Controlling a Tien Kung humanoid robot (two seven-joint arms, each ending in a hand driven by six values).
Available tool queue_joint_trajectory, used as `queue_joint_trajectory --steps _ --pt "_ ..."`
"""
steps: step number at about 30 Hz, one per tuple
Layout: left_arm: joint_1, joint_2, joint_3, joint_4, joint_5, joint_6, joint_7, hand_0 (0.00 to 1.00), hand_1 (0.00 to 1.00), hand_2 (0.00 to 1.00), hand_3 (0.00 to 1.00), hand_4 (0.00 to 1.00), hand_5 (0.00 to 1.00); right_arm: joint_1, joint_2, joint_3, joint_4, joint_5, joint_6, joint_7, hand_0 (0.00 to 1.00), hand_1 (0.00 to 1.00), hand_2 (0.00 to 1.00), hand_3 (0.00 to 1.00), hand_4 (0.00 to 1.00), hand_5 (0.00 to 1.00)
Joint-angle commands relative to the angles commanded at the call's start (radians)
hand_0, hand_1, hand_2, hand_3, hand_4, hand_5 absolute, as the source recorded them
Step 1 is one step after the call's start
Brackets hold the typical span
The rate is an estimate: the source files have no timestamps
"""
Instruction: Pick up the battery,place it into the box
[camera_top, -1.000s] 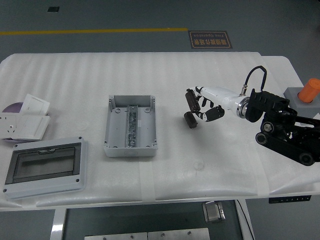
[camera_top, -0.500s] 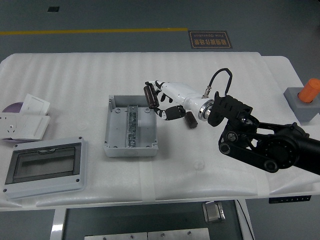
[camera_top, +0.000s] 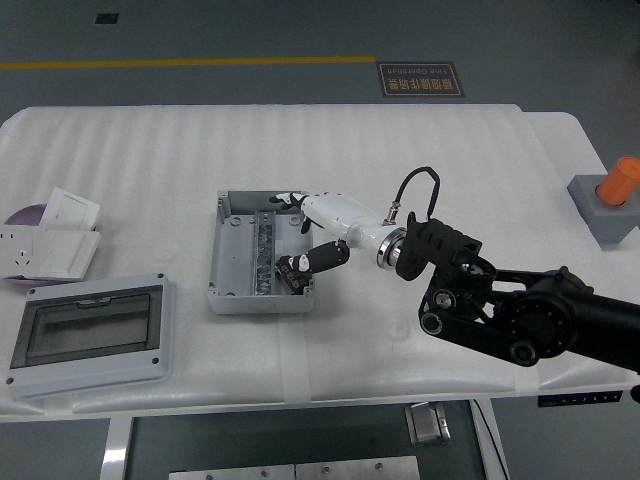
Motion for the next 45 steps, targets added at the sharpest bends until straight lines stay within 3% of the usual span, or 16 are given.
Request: queue_joint_trajectory --steps 4,9,14,18,23,45 --pt "0.0 -0.002 0.0 0.0 -0.002 -0.001 0.0 0.625 0.666 0.598 0.606 0.648 0.308 0.001 -0.063 0.035 0.008 -0.028 0.013 -0.003 0.937 0.587 0.902 0.943 0.791 0.355" --pt "0.005 -0.003 0.006 0.003 -0.008 -0.006 0.003 0.625 0.666 0.598 0.606 0.64 0.297 0.002 -0.154 0.051 -0.02 -0.072 0.072 -0.019 0.907 0.585 0.89 0.935 0.787 0.353" --pt "0.008 -0.002 0.016 0.005 -0.015 -0.011 0.007 0.625 0.666 0.598 0.606 0.64 0.297 0.011 -0.195 0.006 -0.086 -0.089 0.134 -0.012 0.907 0.585 0.89 0.935 0.787 0.353" --pt "0.005 0.002 0.02 0.003 -0.016 -0.009 0.006 0.625 0.667 0.597 0.605 0.635 0.292 0.02 -0.196 -0.043 -0.15 -0.095 0.172 -0.006 0.902 0.585 0.894 0.935 0.779 0.341" --pt "0.001 0.004 0.02 0.002 -0.012 -0.008 0.006 0.625 0.667 0.597 0.605 0.635 0.289 0.03 -0.185 -0.077 -0.179 -0.095 0.186 -0.001 0.898 0.585 0.892 0.933 0.774 0.335" --pt "-0.013 0.004 0.037 0.004 0.001 -0.014 0.003 0.626 0.666 0.596 0.604 0.633 0.285 0.072 -0.128 -0.136 -0.217 -0.078 0.173 0.009 0.882 0.583 0.876 0.928 0.757 0.316"
